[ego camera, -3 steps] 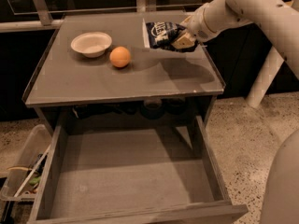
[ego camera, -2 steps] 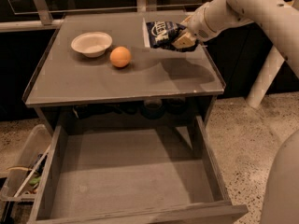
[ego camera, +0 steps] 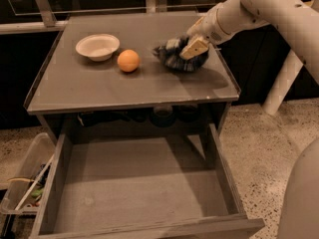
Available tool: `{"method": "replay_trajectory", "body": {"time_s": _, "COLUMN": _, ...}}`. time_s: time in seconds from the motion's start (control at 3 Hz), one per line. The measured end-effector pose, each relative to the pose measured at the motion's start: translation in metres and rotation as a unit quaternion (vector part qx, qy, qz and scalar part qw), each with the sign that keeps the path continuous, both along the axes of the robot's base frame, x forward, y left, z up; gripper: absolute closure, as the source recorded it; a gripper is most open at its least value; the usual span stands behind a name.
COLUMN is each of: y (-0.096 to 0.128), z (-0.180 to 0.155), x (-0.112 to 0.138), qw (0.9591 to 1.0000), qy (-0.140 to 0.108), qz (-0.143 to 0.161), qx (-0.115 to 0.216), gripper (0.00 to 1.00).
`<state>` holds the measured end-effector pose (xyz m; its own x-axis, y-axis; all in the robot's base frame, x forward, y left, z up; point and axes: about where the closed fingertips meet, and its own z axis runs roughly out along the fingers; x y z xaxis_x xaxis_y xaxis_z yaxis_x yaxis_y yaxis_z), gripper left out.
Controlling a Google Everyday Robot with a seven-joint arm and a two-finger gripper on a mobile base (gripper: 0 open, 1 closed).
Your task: Pick blue chip bag from top drawer and place on counter
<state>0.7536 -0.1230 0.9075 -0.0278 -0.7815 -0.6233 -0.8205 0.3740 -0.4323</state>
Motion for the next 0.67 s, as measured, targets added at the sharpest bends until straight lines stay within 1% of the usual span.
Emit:
{"method": "replay_trajectory", "body": {"time_s": 0.33, "y": 0.0000, "z": 0.0000, "x": 0.0000, "qw": 1.0000, "qy": 0.000, "qz": 0.000, "qx": 0.000, "gripper": 0.00}}
{"method": "replay_trajectory", "body": {"time_s": 0.67, "y": 0.0001, "z": -0.0001, "x": 0.0000, "qw": 1.0000, "qy": 0.000, "qz": 0.000, "qx": 0.000, "gripper": 0.00}}
